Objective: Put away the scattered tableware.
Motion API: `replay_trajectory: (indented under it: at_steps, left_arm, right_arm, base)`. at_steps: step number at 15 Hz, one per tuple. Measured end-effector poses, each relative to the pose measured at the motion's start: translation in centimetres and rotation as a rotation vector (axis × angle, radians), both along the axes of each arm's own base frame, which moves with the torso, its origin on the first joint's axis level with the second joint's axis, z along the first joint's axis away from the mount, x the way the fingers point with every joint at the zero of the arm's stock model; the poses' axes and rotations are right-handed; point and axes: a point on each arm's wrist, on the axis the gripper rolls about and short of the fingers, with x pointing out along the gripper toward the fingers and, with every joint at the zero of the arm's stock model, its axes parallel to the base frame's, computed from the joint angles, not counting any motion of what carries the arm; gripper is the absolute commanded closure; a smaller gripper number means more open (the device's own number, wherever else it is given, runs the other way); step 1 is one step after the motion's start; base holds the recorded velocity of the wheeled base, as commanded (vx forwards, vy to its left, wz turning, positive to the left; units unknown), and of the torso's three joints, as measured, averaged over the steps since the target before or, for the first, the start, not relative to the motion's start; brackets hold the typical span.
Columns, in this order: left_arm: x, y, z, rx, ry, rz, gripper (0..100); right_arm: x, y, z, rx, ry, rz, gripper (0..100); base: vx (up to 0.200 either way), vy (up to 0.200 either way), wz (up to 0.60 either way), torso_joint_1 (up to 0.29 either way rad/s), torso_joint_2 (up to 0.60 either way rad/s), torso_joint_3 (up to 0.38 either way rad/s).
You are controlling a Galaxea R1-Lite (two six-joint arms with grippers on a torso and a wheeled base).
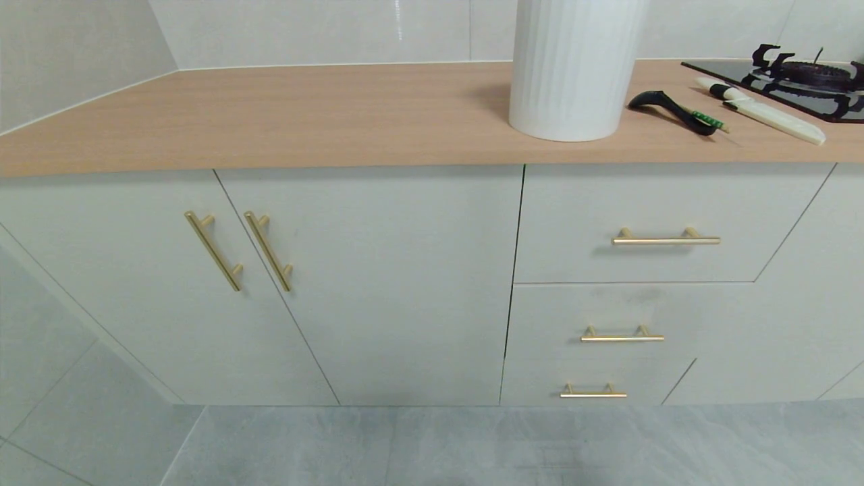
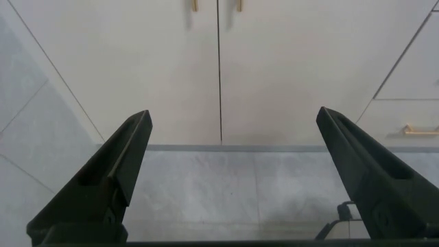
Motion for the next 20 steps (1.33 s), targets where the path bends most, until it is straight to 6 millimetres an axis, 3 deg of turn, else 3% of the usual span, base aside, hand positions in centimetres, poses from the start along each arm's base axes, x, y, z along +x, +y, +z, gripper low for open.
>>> replay_trajectory:
  at_steps: [11, 14, 17, 20]
  left_arm:
    - [0.0, 0.0, 0.0, 0.0, 0.0, 0.0, 0]
    - [0.0, 0.0, 0.0, 0.0, 0.0, 0.0, 0]
    - [0.0, 0.0, 0.0, 0.0, 0.0, 0.0, 0]
    - [0.0, 0.0, 0.0, 0.0, 0.0, 0.0, 0]
  right_arm:
    - [0.0, 0.0, 0.2, -0.01, -0.009, 0.0, 0]
    - [-0.4, 0.0, 2.4, -0.01, -0.027, 0.027, 0]
    - [0.9, 0.1, 3.4, -0.02, 0.115, 0.083, 0]
    - [3.5, 0.3, 4.5, -0.022, 0.319, 0.151, 0]
  base:
    - [0.0, 0.0, 0.0, 0.0, 0.0, 0.0]
    - [0.0, 0.0, 0.0, 0.0, 0.0, 0.0]
    - [0.0, 0.0, 0.0, 0.0, 0.0, 0.0]
    - [0.0, 0.0, 0.0, 0.0, 0.0, 0.0]
